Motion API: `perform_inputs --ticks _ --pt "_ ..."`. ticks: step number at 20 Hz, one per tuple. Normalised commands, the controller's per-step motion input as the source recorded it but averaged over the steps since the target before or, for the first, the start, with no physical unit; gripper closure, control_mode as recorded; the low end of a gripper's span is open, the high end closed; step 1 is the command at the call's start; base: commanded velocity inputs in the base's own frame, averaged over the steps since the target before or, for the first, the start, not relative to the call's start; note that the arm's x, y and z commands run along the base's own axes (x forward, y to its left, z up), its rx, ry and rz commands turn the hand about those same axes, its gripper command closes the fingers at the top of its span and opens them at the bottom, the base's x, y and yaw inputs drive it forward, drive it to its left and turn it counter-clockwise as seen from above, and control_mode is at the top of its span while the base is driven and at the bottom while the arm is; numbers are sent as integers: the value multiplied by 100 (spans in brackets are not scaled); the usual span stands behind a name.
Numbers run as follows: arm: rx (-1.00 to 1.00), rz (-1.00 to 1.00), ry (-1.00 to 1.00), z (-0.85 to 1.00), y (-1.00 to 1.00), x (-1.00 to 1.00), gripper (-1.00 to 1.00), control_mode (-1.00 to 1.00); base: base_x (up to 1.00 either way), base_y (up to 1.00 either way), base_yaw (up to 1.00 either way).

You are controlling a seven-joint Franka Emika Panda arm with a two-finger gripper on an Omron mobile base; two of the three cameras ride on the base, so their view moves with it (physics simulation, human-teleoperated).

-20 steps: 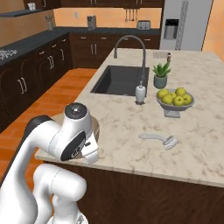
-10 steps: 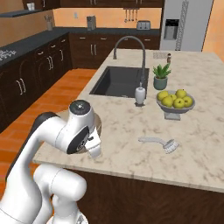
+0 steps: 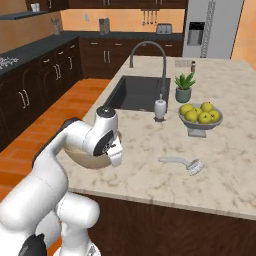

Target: Open the cabinet, pick up the bread from the cabinet and place it in the basket. Then move the basket to the dining counter.

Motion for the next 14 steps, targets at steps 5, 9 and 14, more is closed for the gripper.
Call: perform_inputs --ticks 5,9,14 --pt "0 1 -2 -26 0 64 100 -100 0 0 0" --pt "1 2 -7 -44 0 44 100 -100 0 0 0" --pt "0 1 -8 -62 0 22 100 -100 0 0 0"
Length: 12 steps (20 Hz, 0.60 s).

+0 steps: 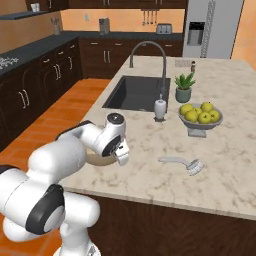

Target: Open the cabinet, pick up the bread from the cabinet and place it in the basket. Then move the basket to the dining counter.

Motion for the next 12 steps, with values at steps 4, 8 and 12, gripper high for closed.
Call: perform_inputs --ticks 4,8,12 --pt "1 2 -1 -40 0 9 100 -100 0 0 0" --pt "0 0 0 -21 0 5 -100 -100 0 0 0" --pt "-2 0 0 3 7 1 -100 -100 0 0 0"
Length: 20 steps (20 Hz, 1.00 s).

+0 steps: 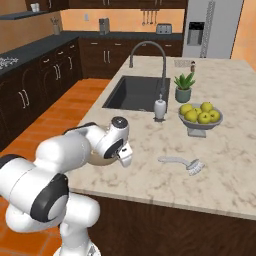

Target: Open the cabinet, pick up the bread from the cabinet and place it in the basket. Then move the basket to the dining counter.

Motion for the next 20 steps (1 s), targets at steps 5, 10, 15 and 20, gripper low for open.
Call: perform_inputs --ticks 5,10,15,20 --pt "-7 0 1 33 0 -1 -100 -100 0 0 0" --pt "-5 0 -14 77 0 -58 -100 -100 0 0 0" --pt "-19 8 -22 78 23 -96 -100 -100 0 0 0" --pt "-42 29 4 84 74 -41 -100 -100 0 0 0"
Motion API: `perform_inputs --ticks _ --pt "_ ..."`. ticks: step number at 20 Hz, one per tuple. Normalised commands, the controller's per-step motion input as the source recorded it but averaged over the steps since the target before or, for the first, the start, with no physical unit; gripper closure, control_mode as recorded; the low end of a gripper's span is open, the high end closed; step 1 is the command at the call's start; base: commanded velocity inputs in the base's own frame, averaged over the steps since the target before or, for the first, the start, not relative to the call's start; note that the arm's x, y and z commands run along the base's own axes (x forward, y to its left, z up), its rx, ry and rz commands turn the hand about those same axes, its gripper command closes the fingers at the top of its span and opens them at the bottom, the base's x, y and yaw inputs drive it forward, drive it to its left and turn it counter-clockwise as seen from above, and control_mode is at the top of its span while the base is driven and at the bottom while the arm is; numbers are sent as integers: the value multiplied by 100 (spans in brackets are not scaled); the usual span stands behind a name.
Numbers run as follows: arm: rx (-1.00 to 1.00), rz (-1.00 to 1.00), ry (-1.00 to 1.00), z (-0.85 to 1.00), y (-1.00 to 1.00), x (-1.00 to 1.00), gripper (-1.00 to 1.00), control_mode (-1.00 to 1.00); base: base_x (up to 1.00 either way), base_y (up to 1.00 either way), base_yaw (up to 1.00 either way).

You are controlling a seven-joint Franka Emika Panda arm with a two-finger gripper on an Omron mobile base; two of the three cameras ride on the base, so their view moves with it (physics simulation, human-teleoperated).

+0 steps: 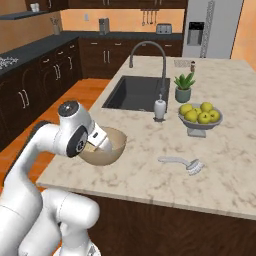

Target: Open the cabinet, pick up the bread from the cabinet and place it in the basket. Then move the basket to the dining counter.

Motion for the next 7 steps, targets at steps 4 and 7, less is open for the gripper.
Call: perform_inputs --ticks 4,7 --pt "-48 30 23 74 100 -4 -100 -100 0 0 0" --pt "-49 26 33 48 100 0 -100 -100 0 0 0"
